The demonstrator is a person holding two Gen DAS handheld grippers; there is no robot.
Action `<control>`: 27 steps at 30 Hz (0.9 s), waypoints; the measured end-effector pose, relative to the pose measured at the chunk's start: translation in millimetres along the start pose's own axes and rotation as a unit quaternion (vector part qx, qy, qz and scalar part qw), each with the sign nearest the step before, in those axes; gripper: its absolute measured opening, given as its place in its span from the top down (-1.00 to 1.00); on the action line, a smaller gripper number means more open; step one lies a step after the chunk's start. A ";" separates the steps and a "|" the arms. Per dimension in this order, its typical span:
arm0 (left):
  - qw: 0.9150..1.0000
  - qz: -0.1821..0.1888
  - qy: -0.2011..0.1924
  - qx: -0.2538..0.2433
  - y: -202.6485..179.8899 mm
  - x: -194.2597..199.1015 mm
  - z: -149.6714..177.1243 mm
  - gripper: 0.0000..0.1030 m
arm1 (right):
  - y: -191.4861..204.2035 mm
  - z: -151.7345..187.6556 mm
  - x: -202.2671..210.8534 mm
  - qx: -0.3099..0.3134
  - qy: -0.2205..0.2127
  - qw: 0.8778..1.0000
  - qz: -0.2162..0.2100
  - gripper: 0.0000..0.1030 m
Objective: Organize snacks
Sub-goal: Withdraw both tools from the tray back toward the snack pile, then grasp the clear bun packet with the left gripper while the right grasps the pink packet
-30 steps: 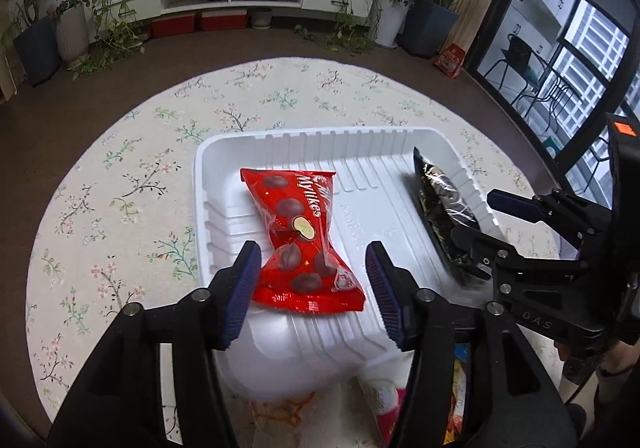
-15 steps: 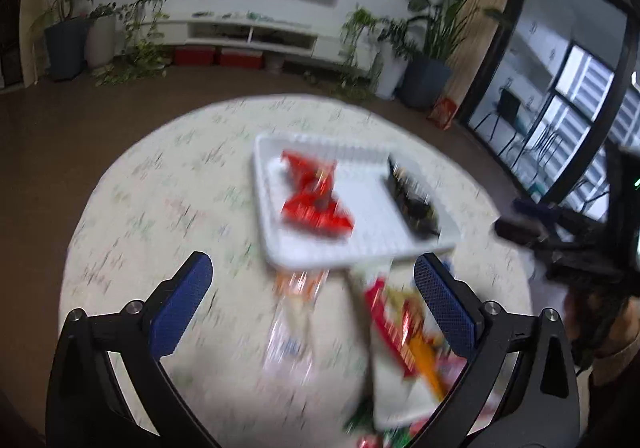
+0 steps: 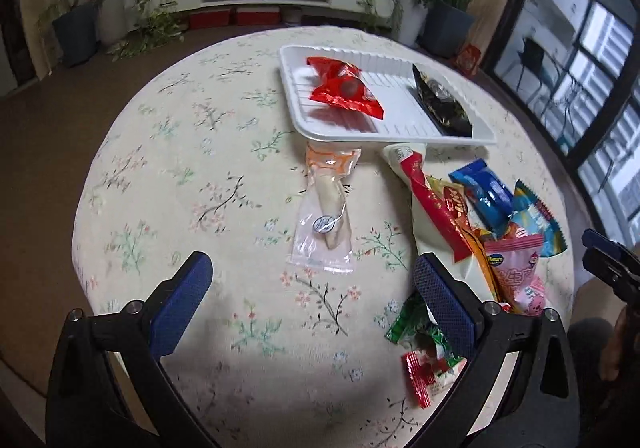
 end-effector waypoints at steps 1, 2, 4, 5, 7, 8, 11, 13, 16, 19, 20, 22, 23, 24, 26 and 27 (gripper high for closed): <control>1.000 -0.010 0.007 -0.010 -1.2 -6.3 -10.8 -0.99 | -2.5 2.8 -2.4 -0.003 0.003 1.000 0.002 -0.44; 1.000 -0.016 0.013 -0.017 -1.8 -10.4 -18.0 -0.98 | -4.8 4.4 -3.9 -0.006 0.002 1.000 0.005 -0.44; 0.999 -0.028 0.028 -0.029 -4.2 -20.6 -31.1 -0.97 | -8.1 4.8 -5.4 -0.011 0.000 1.000 0.001 -0.44; 0.998 -0.034 0.035 -0.036 -6.8 -27.5 -37.1 -0.97 | -8.4 4.9 -6.7 -0.012 -0.002 1.000 -0.001 -0.44; 0.996 -0.053 0.051 -0.042 -6.7 -43.4 -49.1 -0.97 | -9.1 4.3 -9.0 -0.010 -0.003 1.000 0.000 -0.44; 0.996 -0.056 0.057 -0.040 -6.3 -49.2 -53.0 -0.97 | -9.0 3.9 -9.7 -0.008 -0.004 1.000 0.002 -0.44; 0.994 -0.066 0.075 -0.038 -3.5 -72.1 -62.4 -0.86 | -12.3 2.5 -12.4 -0.009 -0.006 1.000 0.002 -0.44; 0.993 -0.070 0.089 -0.034 -0.1 -85.2 -63.3 -0.77 | -15.3 1.7 -14.1 -0.016 -0.005 1.000 -0.003 -0.44; 0.993 -0.063 0.093 -0.025 4.8 -94.6 -65.5 -0.67 | -18.8 -0.4 -19.4 -0.025 0.000 1.000 -0.010 -0.44; 0.994 -0.058 0.093 -0.025 6.1 -97.2 -68.8 -0.56 | -16.2 -0.8 -23.1 -0.019 0.002 1.000 -0.009 -0.44; 0.994 -0.054 0.092 -0.027 5.3 -97.5 -69.7 -0.45 | -14.7 -0.7 -23.6 -0.015 0.001 1.000 -0.008 -0.44; 0.994 -0.052 0.088 -0.029 3.0 -95.7 -70.1 -0.24 | -14.4 -0.6 -24.1 -0.012 0.000 1.000 -0.004 -0.44; 0.994 -0.052 0.086 -0.029 1.6 -95.3 -70.5 -0.10 | -14.5 -0.9 -24.3 -0.012 -0.001 1.000 -0.005 -0.44; 0.995 -0.051 0.085 -0.030 0.9 -93.8 -70.0 0.01 | -14.6 0.1 -24.2 -0.014 -0.001 1.000 -0.006 -0.44; 0.995 -0.049 0.085 -0.032 -2.2 -91.1 -68.6 0.17 | -15.5 0.3 -24.8 -0.017 0.000 1.000 -0.007 -0.44; 0.995 -0.048 0.086 -0.033 -3.8 -88.9 -67.6 0.34 | -15.4 0.6 -24.7 -0.017 0.000 1.000 -0.007 -0.44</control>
Point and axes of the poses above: each gripper's, at about its wrist camera, not at the fingertips, and x roughly against the way its jaws point, y to its left, z to its underside, the point moved 7 cm from there along -x, roughly the way its jaws point, and after that the axes turned 10 degrees about y, right-handed, at the moved point
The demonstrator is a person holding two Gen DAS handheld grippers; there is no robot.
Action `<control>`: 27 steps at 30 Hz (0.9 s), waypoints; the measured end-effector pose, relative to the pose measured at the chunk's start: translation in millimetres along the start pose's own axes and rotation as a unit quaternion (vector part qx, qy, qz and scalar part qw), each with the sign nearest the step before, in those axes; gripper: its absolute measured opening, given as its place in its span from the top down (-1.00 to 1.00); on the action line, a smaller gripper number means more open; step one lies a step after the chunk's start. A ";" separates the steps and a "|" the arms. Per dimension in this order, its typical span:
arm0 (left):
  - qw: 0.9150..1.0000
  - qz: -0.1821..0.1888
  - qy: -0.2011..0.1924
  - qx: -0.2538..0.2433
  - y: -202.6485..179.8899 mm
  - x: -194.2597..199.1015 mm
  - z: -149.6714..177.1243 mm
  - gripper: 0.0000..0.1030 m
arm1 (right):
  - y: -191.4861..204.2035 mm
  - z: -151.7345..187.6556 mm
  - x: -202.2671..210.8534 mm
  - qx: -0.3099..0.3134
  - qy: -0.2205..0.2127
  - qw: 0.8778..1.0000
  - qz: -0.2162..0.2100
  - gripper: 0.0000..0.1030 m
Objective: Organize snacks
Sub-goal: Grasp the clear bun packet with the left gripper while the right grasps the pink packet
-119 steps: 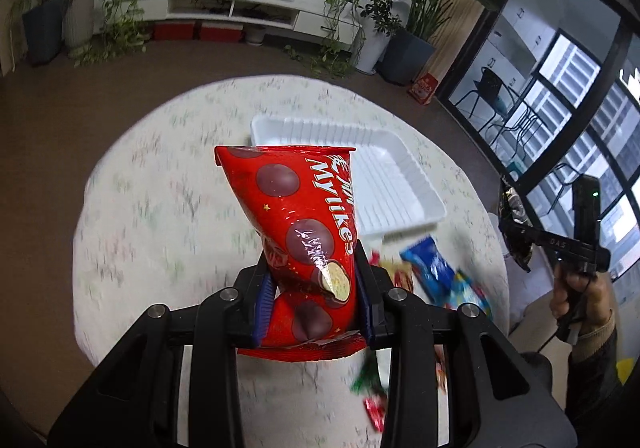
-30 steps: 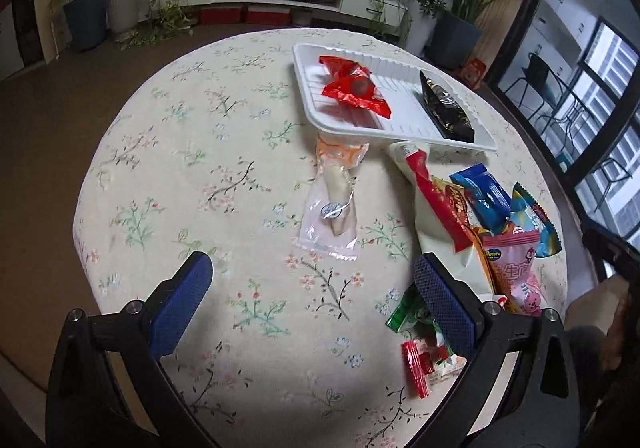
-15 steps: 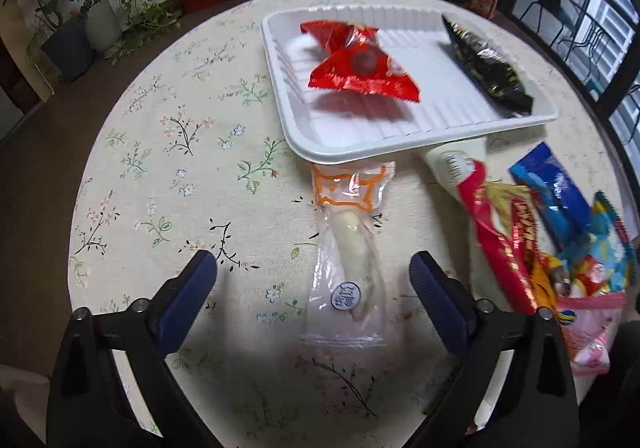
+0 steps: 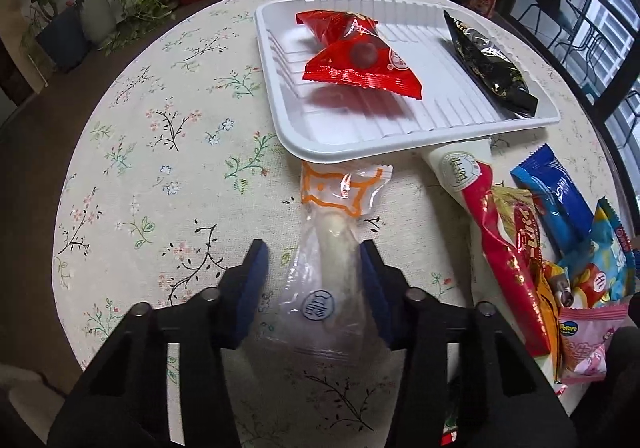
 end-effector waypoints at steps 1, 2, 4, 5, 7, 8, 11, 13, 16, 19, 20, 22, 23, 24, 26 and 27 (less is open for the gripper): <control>1.000 0.000 0.000 -0.001 -0.7 1.2 0.3 0.39 | -0.2 -0.3 0.2 0.000 -0.001 1.000 0.000 -0.44; 1.000 0.001 0.001 -0.001 -0.6 2.5 2.5 0.40 | -0.6 -0.4 0.3 0.001 -0.003 1.000 0.001 -0.44; 1.000 0.006 0.002 -0.002 -0.2 4.3 4.4 0.47 | -1.8 -0.4 0.5 -0.003 -0.005 1.000 0.002 -0.44; 1.000 0.009 0.002 -0.003 0.7 5.4 5.5 0.52 | -3.8 -0.9 0.9 -0.007 -0.007 1.000 0.001 -0.44; 1.000 0.016 0.001 0.002 4.6 8.1 10.5 0.54 | -7.0 -2.2 1.5 -0.015 -0.008 1.000 0.000 -0.44; 1.000 0.019 -0.001 0.004 6.0 8.8 12.6 0.54 | -9.2 -2.9 1.5 -0.019 -0.008 1.000 -0.001 -0.44; 0.999 0.031 -0.009 0.015 15.5 15.0 26.0 0.55 | -12.5 -5.8 3.1 -0.024 -0.009 1.000 -0.004 -0.44; 0.999 0.042 -0.015 0.028 21.9 19.7 37.6 0.55 | -14.0 -9.2 2.3 -0.021 -0.004 1.000 0.002 -0.42; 0.997 0.055 -0.023 0.046 28.4 25.8 54.0 0.55 | -15.8 -17.4 7.8 -0.004 -0.003 1.000 0.022 -0.28; 0.995 0.076 -0.036 0.061 32.7 34.1 71.2 0.55 | -11.2 -21.7 11.6 -0.011 0.012 1.000 -0.013 -0.28; 0.993 0.085 -0.040 0.065 32.8 36.6 76.2 0.55 | -6.4 -21.9 12.3 -0.012 0.018 0.999 -0.027 -0.28; 0.991 0.096 -0.050 0.074 33.1 41.6 85.1 0.55 | 5.4 -19.8 12.6 -0.007 0.026 0.999 -0.042 -0.28; 0.991 0.099 -0.054 0.077 33.4 43.2 89.1 0.55 | 11.9 -17.7 12.2 -0.003 0.030 0.998 -0.047 -0.28; 0.990 0.104 -0.056 0.081 32.9 44.6 92.5 0.55 | 18.6 -14.3 11.7 0.002 0.035 0.998 -0.052 -0.28; 0.988 0.110 -0.062 0.086 32.4 47.2 98.0 0.55 | 33.9 -6.2 10.1 0.019 0.049 0.997 -0.060 -0.28; 0.988 0.113 -0.065 0.087 31.9 49.2 99.8 0.55 | 41.9 -1.9 8.6 0.030 0.057 0.996 -0.060 -0.28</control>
Point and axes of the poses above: each gripper's, at about its wrist camera, not at the fingertips, and x roughly against the way its jaws point, y to its left, z to its underside, the point moved 7 cm from there along -x, roughly the way its jaws point, and after that the axes turned 10 degrees about y, right-handed, at the moved point
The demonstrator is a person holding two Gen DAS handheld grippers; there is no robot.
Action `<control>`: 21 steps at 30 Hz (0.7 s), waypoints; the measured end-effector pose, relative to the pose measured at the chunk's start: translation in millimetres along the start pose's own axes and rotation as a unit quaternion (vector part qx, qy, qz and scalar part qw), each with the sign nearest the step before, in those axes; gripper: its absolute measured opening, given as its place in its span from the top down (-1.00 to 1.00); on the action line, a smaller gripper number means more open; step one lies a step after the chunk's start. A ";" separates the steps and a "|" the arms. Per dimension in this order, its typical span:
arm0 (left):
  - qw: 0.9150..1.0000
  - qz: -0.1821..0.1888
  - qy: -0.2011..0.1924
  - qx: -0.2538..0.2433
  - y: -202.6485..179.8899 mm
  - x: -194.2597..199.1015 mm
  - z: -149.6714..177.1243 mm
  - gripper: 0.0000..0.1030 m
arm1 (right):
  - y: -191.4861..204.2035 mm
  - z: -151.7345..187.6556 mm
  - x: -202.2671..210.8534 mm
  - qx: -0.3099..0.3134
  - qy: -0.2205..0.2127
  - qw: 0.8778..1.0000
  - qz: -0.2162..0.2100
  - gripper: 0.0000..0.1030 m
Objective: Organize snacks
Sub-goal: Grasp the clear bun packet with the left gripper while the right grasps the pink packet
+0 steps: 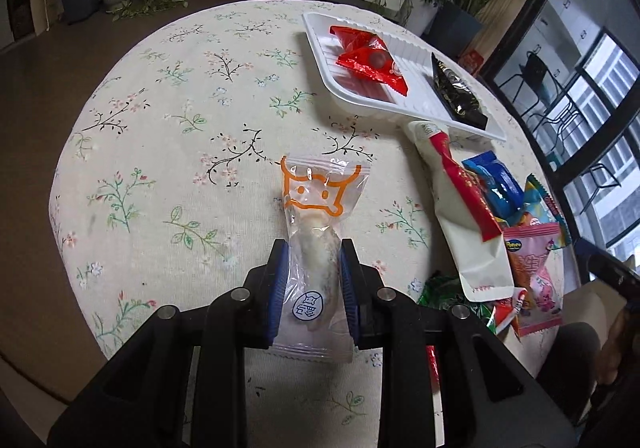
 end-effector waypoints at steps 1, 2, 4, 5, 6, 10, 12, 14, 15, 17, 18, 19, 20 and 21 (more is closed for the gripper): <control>1.000 0.005 -0.006 0.002 -0.2 3.9 1.6 0.55 | 9.4 3.4 -3.6 0.021 0.010 1.000 0.009 -0.28; 1.000 0.008 -0.010 0.003 -0.3 7.4 3.2 0.55 | 17.8 6.4 -7.2 0.044 0.017 0.999 0.024 -0.26; 0.999 0.022 -0.023 0.007 -0.4 16.3 6.4 0.55 | 30.2 11.6 -16.6 0.083 0.031 0.994 0.058 -0.16; 0.999 0.027 -0.026 0.007 -2.7 16.2 3.8 0.55 | 33.9 13.8 -21.5 0.092 0.039 0.993 0.065 -0.11; 0.999 0.031 -0.029 0.008 -3.4 17.9 4.3 0.55 | 36.2 14.9 -25.2 0.096 0.044 0.992 0.065 -0.10; 0.997 0.059 -0.042 0.009 -4.3 23.9 11.3 0.55 | 37.3 16.8 -40.6 0.099 0.062 0.991 0.070 0.03; 0.997 0.062 -0.043 0.008 -4.1 25.9 15.2 0.55 | 33.3 16.9 -50.0 0.100 0.075 0.989 0.079 0.12; 0.997 0.065 -0.047 0.005 -5.3 27.3 14.6 0.55 | 30.9 17.2 -56.8 0.103 0.083 0.988 0.086 0.24; 0.997 0.064 -0.048 0.006 -4.8 27.2 14.2 0.55 | 30.2 17.3 -59.2 0.105 0.087 0.987 0.085 0.26; 0.997 0.066 -0.047 0.008 -3.5 26.2 15.2 0.55 | 29.8 18.0 -61.4 0.105 0.089 0.987 0.083 0.40; 0.997 0.066 -0.045 0.008 -3.3 25.8 15.5 0.55 | 29.8 18.6 -61.7 0.107 0.088 0.987 0.082 0.41; 0.997 0.065 -0.045 0.007 -3.2 25.0 15.4 0.55 | 29.5 18.4 -61.5 0.106 0.085 0.987 0.083 0.46; 0.997 0.065 -0.044 0.006 -3.5 23.9 15.0 0.55 | 29.1 18.6 -61.0 0.103 0.084 0.988 0.080 0.51; 0.997 0.064 -0.042 0.004 -4.4 22.6 14.6 0.55 | 28.3 18.8 -60.2 0.100 0.083 0.989 0.077 0.52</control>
Point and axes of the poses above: each gripper's, at about its wrist camera, not at the fingertips, and x roughly against the way its jaws point, y to its left, z to its underside, the point moved 7 cm from there along -x, roughly the way its jaws point, and after that the axes turned 10 degrees about y, right-handed, at the moved point
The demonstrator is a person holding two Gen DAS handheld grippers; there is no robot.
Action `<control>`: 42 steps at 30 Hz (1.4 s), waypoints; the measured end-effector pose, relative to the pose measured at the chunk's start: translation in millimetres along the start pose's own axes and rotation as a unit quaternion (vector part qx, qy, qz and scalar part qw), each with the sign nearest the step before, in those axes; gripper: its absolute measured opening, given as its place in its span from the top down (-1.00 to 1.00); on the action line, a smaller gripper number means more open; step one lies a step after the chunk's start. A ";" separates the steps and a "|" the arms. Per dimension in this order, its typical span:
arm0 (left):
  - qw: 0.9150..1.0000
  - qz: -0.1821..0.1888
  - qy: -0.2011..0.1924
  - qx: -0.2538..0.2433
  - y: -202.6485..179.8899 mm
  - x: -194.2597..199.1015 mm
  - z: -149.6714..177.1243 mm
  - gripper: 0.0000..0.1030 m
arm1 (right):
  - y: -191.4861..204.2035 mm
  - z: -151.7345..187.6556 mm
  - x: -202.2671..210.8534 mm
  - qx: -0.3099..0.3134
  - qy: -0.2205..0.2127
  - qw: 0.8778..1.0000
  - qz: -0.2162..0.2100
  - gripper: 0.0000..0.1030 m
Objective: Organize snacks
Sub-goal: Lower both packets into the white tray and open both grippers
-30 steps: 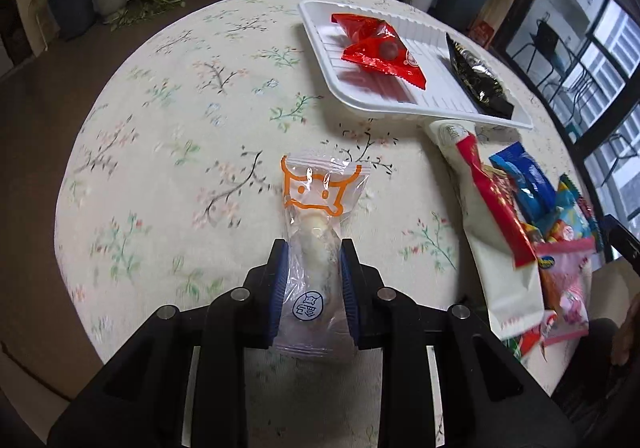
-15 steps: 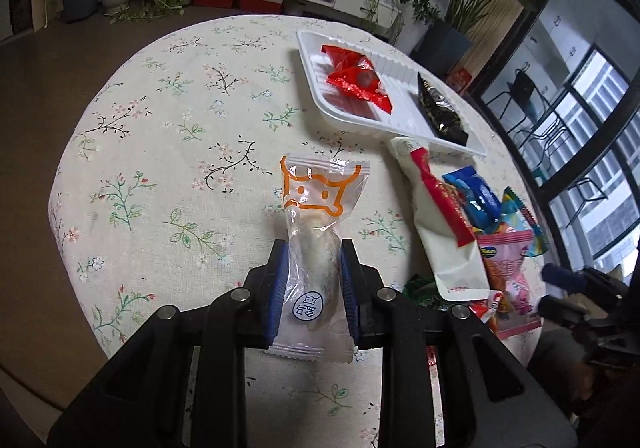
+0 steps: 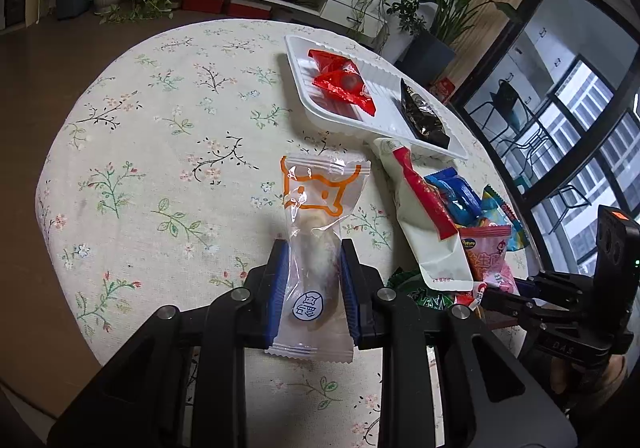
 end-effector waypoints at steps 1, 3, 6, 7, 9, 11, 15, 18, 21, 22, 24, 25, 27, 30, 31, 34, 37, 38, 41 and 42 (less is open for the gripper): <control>1.000 -0.001 0.001 -0.002 -0.6 -0.8 0.2 0.55 | -1.0 0.4 1.1 -0.003 -0.003 1.000 -0.001 0.54; 1.000 -0.003 0.000 -0.005 -1.8 -1.3 0.1 0.55 | -2.4 1.2 3.9 -0.007 -0.006 1.000 -0.006 0.56; 1.000 -0.002 0.000 -0.004 -2.3 -2.8 -0.4 0.55 | -3.7 2.7 11.4 -0.014 -0.016 1.000 -0.012 0.59; 1.000 -0.002 0.000 -0.004 -2.4 -3.1 -0.3 0.55 | -3.8 2.7 12.9 -0.015 -0.018 1.000 -0.014 0.60; 1.000 -0.001 -0.002 -0.007 -3.8 -3.1 -0.6 0.55 | -3.5 3.5 18.6 -0.016 -0.026 0.999 -0.023 0.61; 1.000 -0.001 -0.003 -0.009 -5.2 -3.6 -0.3 0.55 | -2.2 4.6 23.5 -0.019 -0.032 0.999 -0.035 0.61; 1.000 0.008 -0.005 -0.009 -8.0 -4.5 0.5 0.55 | -1.2 5.3 35.1 -0.028 -0.048 0.996 -0.063 0.63; 1.000 0.025 -0.001 -0.003 -9.2 -5.3 0.5 0.55 | -7.3 4.1 44.1 -0.045 -0.060 0.993 -0.094 0.63; 0.999 0.050 0.002 0.014 -7.5 -2.9 -3.9 0.55 | -19.3 -0.7 55.2 -0.063 -0.075 0.988 -0.116 0.63; 0.998 0.053 0.000 0.018 -7.2 -0.5 -7.0 0.55 | -23.7 -2.3 58.4 -0.068 -0.080 0.987 -0.120 0.63; 0.999 0.049 -0.005 0.015 -8.8 4.8 -14.0 0.55 | -35.5 -7.0 64.8 -0.080 -0.090 0.985 -0.125 0.63; 0.999 0.049 -0.006 0.013 -10.6 7.0 -19.1 0.55 | -41.1 -9.8 67.5 -0.084 -0.094 0.984 -0.124 0.64; 0.999 0.050 -0.010 0.007 -15.7 12.1 -33.5 0.55 | -52.2 -17.8 73.5 -0.088 -0.102 0.984 -0.118 0.64; 0.999 0.044 -0.018 -0.009 -24.9 19.9 -57.9 0.55 | -66.6 -36.7 87.3 -0.087 -0.121 0.982 -0.114 0.64; 0.999 0.042 -0.023 -0.016 -30.0 22.7 -70.2 0.55 | -70.5 -43.0 91.5 -0.087 -0.127 0.982 -0.114 0.64; 0.998 0.039 -0.028 -0.031 -41.3 25.2 -99.5 0.55 | -83.2 -72.2 103.1 -0.084 -0.143 0.979 -0.116 0.64; 0.998 0.026 -0.032 -0.052 -57.9 22.8 -135.1 0.55 | -91.3 -106.5 108.2 -0.076 -0.149 0.979 -0.112 0.64; 0.998 0.027 -0.028 -0.058 -65.5 18.6 -146.8 0.55 | -92.9 -118.4 108.9 -0.075 -0.150 0.979 -0.117 0.64; 0.997 0.029 -0.013 -0.068 -84.6 -1.6 -175.8 0.55 | -94.5 -151.9 105.0 -0.069 -0.147 0.979 -0.121 0.64; 0.997 0.034 -0.006 -0.067 -90.5 -11.1 -184.6 0.55 | -94.8 -164.6 100.7 -0.066 -0.142 0.980 -0.124 0.64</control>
Point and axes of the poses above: each gripper's, at about its wrist camera, not at the fingertips, and x roughly against the way its jaws point, y to its left, z to its underside, the point moved 7 cm from there along -x, roughly the way its jaws point, and after that the axes turned 10 degrees about y, right-handed, at the moved point
